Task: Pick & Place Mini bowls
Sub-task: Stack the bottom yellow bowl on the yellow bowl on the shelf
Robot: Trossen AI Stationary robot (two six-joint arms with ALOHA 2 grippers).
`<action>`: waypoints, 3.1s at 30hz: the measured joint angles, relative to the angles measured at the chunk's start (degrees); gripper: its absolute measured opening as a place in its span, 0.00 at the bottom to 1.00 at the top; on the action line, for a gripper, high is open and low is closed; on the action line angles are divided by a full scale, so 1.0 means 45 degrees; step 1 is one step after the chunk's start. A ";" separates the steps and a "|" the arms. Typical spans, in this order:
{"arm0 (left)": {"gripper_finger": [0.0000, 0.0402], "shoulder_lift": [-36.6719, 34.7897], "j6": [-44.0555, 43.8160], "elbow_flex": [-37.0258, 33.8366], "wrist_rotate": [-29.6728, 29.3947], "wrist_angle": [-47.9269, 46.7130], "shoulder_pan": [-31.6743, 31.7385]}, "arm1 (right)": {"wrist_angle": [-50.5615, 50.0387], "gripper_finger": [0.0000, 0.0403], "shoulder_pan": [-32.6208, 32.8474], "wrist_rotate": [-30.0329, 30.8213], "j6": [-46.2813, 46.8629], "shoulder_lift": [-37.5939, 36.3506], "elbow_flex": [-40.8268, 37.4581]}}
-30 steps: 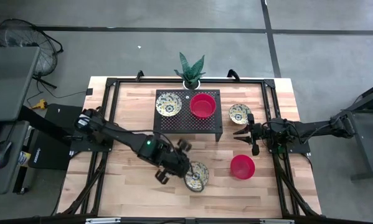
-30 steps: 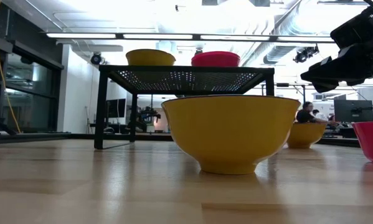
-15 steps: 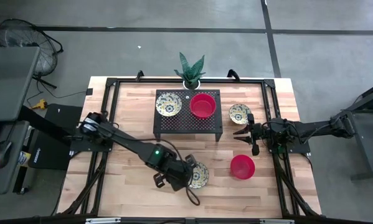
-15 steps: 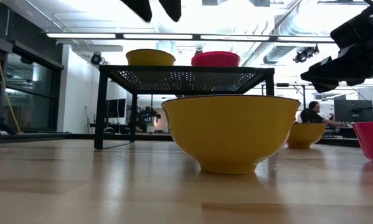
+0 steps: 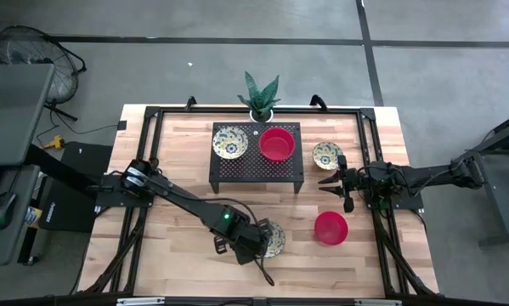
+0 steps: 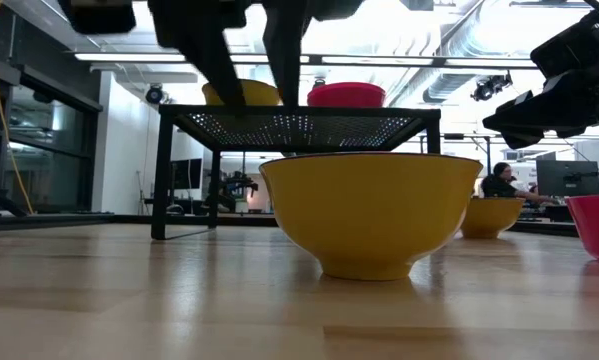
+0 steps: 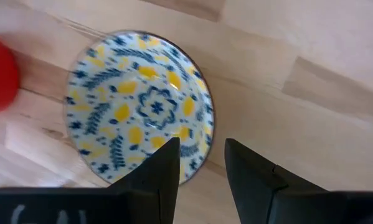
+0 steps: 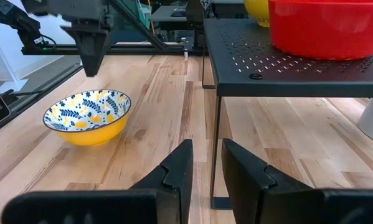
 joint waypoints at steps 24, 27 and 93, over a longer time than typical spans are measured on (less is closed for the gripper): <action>0.30 0.0679 0.0990 0.0010 -0.0320 0.0119 0.0097 | 0.0000 0.18 0.0000 0.0000 0.0000 0.0000 0.0000; 0.30 0.1107 0.1076 -0.0021 -0.0328 0.0000 0.0187 | 0.0000 0.18 -0.0002 0.0000 0.0000 0.0000 -0.0003; 0.00 0.1298 -0.0595 0.1137 -0.1916 -0.1056 0.0092 | 0.0000 0.18 0.0000 0.0000 0.0000 0.0000 -0.0001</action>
